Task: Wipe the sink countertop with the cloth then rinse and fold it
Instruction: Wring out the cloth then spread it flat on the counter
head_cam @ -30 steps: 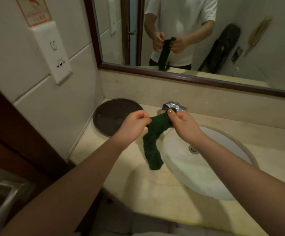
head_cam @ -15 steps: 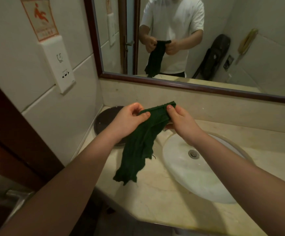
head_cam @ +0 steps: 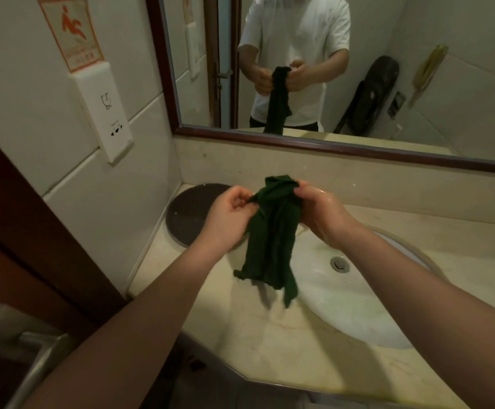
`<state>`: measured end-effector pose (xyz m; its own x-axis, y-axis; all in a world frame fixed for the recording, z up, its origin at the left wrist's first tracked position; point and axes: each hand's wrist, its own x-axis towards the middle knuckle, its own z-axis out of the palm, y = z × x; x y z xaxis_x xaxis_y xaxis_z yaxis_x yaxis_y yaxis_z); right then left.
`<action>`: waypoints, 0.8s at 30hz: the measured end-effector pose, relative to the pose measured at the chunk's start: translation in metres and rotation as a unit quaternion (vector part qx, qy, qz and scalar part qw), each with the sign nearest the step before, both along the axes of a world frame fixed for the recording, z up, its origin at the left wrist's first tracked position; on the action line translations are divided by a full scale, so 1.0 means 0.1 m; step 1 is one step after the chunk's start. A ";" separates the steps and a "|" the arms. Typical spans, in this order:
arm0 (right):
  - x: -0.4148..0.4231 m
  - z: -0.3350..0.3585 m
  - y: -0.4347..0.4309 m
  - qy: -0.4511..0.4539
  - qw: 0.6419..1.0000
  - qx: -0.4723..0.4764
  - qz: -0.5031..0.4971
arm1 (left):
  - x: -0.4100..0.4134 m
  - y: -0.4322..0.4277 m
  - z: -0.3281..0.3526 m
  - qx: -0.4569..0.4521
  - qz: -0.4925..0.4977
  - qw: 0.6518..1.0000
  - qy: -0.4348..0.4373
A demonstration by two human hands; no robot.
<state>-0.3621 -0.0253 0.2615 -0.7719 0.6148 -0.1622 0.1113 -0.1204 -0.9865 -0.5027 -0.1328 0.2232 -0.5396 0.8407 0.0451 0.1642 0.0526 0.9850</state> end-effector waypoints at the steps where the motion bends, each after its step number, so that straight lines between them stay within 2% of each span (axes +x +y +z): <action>1: 0.02 -0.01 0.03 -0.014 1.000 0.028 0.004 | -0.02 0.00 0.04 0.008 0.008 1.000 -0.014; 3: 0.05 -0.02 0.05 -0.071 0.992 0.106 0.012 | -0.06 0.00 0.11 0.019 0.016 0.999 -0.020; 5: 0.05 -0.02 0.05 -0.105 0.985 0.138 -0.006 | -0.06 -0.02 0.19 0.023 -0.010 1.000 0.014; 8: 0.04 -0.02 0.05 -0.096 0.983 0.156 -0.026 | -0.09 -0.03 0.19 -0.040 -0.038 0.976 0.212; 9: 0.05 -0.01 0.06 -0.098 0.981 0.165 -0.024 | -0.10 -0.02 0.18 -0.052 -0.033 0.968 0.244; 10: 0.06 0.00 0.08 -0.100 0.980 0.171 -0.018 | -0.11 -0.02 0.17 -0.048 -0.031 0.971 0.233; 13: 0.11 0.03 0.10 -0.122 0.972 0.201 0.014 | -0.13 -0.04 0.20 -0.002 -0.036 0.995 0.095; 17: 0.16 0.01 0.13 -0.149 0.962 0.227 0.037 | -0.24 -0.03 0.25 0.033 -0.017 0.999 -0.028; 20: 0.13 0.01 0.09 -0.138 0.960 0.233 0.068 | -0.27 -0.02 0.28 0.019 -0.062 0.997 -0.048; 24: 0.04 -0.01 0.05 -0.124 0.949 0.278 0.081 | -0.18 -0.04 0.31 -0.097 -0.169 0.980 0.035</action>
